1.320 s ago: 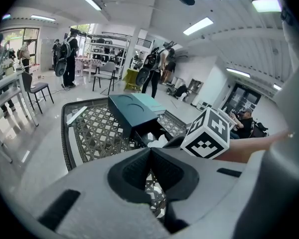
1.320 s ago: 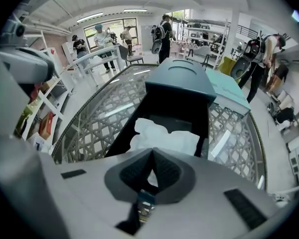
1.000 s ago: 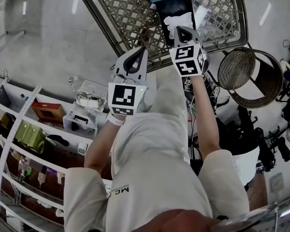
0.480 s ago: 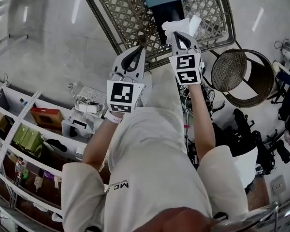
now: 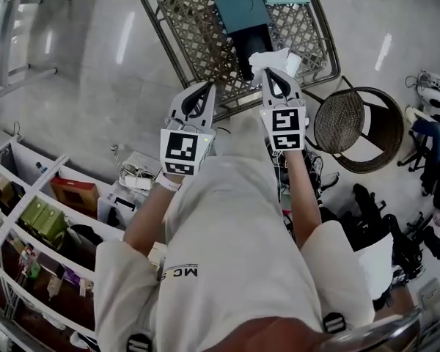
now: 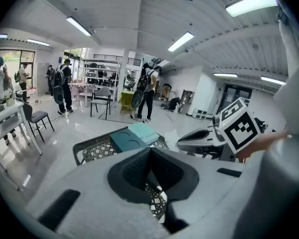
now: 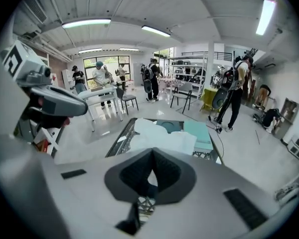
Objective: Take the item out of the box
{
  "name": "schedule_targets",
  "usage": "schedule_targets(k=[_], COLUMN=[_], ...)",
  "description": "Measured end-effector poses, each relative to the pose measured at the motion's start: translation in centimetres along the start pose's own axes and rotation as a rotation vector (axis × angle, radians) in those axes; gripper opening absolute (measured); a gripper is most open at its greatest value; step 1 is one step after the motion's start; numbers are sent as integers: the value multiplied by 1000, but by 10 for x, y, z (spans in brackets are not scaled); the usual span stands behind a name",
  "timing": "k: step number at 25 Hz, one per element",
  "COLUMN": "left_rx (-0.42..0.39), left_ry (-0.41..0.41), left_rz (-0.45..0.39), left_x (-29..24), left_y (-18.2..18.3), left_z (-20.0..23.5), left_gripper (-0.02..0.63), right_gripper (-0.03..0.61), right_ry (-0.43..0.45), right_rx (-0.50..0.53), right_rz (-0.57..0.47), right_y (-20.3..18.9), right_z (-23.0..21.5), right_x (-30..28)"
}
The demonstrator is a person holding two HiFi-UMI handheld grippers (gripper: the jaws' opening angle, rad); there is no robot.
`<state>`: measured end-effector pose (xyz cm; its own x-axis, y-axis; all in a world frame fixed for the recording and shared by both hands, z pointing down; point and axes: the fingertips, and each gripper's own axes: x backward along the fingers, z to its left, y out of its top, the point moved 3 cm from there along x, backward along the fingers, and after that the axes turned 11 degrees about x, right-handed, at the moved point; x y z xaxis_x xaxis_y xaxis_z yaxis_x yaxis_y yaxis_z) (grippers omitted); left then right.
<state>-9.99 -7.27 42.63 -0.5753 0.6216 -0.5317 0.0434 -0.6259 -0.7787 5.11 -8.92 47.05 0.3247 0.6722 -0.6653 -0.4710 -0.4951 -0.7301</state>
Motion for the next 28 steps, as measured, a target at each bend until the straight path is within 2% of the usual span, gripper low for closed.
schedule_targets(k=[7,15,22,28], left_rx=[-14,17,-3,-1], left_ry=[20,45,64,68], left_rz=[-76,-192,-241,-264], left_x=[29,52,67,82], left_y=[24,58,65,64], left_z=[-3,-4,-9,-10], left_gripper=[26,26,26,26], right_gripper=[14,14,14,14], right_ry=[-80,-169,-248,-255], right_rx=[-11,5,6,16], right_rz=[-107,-209,-327,-374], right_y=[40,55,61,69], right_z=[-8,-15,-19,-16], right_x=[47,90,124,135])
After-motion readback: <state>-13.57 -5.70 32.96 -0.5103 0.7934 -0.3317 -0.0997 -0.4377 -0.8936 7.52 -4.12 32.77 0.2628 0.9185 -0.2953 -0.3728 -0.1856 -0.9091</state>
